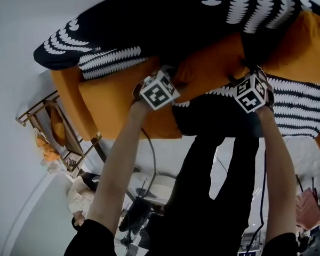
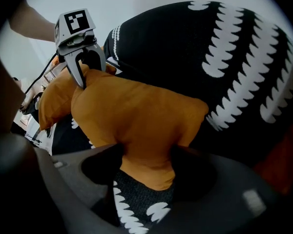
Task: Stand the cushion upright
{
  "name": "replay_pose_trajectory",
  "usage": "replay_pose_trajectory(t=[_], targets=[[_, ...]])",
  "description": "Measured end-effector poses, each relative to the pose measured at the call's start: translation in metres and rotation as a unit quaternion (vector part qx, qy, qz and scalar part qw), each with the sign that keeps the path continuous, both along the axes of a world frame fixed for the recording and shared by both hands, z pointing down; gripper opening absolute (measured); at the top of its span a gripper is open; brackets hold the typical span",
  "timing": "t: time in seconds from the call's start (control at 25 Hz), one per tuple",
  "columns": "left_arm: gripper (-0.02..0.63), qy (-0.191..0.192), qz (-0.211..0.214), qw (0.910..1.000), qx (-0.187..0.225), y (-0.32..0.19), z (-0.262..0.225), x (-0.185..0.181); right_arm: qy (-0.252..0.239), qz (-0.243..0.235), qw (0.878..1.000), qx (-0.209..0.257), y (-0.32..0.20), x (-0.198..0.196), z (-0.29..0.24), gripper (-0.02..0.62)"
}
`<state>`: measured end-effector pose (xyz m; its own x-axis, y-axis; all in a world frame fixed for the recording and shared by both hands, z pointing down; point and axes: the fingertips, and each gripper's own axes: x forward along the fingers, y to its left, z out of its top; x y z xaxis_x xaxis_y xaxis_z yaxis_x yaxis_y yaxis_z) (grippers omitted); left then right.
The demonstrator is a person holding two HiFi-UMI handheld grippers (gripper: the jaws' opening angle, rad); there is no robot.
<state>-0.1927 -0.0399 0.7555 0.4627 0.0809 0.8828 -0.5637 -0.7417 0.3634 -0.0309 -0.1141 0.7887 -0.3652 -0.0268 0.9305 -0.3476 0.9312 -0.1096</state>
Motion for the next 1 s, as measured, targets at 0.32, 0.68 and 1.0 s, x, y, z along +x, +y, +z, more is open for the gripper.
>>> replay_pose_trajectory(t=[0.32,0.68,1.0], targets=[[0.193,-0.022,0.062,0.9923,0.105,0.001,-0.028,0.010,0.011,0.042,0.999,0.021,0.011,0.023,-0.020,0.278],[0.179,-0.067,0.180,0.9507,0.244,-0.055,-0.041,0.020,0.000,0.130,0.990,0.050,-0.013,0.046,-0.024,0.215],[0.203,-0.108,0.189,0.9297,0.297,-0.104,-0.033,0.033,-0.001,0.166,0.984,0.059,-0.041,0.068,-0.036,0.187]])
